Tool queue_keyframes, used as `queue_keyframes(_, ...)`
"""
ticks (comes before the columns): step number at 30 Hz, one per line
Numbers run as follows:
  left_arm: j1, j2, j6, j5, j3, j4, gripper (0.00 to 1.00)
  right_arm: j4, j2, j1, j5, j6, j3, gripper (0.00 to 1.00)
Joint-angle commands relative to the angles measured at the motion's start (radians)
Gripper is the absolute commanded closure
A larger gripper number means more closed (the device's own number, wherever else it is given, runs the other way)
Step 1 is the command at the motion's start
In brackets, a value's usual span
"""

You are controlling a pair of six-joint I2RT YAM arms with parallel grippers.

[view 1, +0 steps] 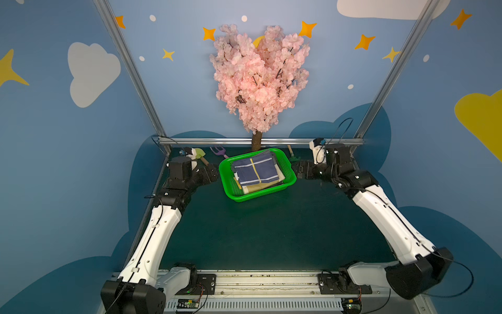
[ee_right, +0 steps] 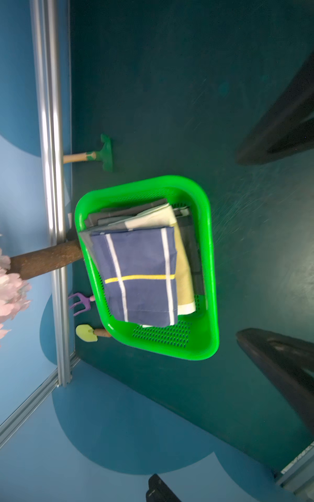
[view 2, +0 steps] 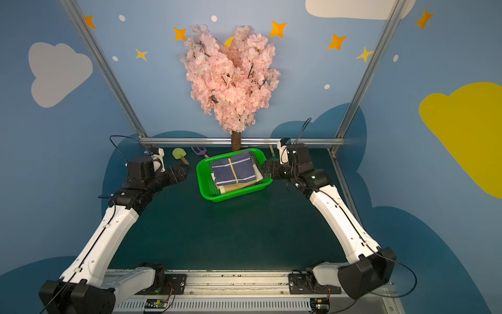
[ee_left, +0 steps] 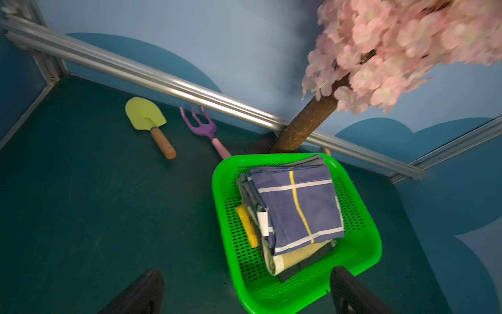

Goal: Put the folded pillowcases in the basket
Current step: Reset both arms

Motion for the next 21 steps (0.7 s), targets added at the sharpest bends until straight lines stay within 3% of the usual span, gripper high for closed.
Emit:
queue_keyframes(1, 0.008, -0.04, 0.082, -0.133, -0.09, -0.024, 0.01, 0.043, -0.13, -0.033, 0.11, -0.033, -0.114, 0.01)
queue_keyframes(4, 0.017, -0.083, 0.108, -0.175, -0.205, 0.07, 0.01, 0.055, -0.211, -0.093, 0.139, -0.036, -0.229, 0.01)
queue_keyframes(8, 0.035, -0.084, 0.112, -0.211, -0.328, 0.211, 0.01, 0.093, -0.211, -0.202, 0.128, -0.042, -0.35, 0.01)
queue_keyframes(12, 0.042, -0.009, 0.119, -0.289, -0.372, 0.323, 0.01, 0.137, -0.176, -0.277, 0.151, -0.054, -0.405, 0.01)
queue_keyframes(21, 0.051, 0.203, 0.182, -0.27, -0.434, 0.624, 0.01, 0.312, -0.072, -0.353, 0.205, -0.113, -0.457, 0.01)
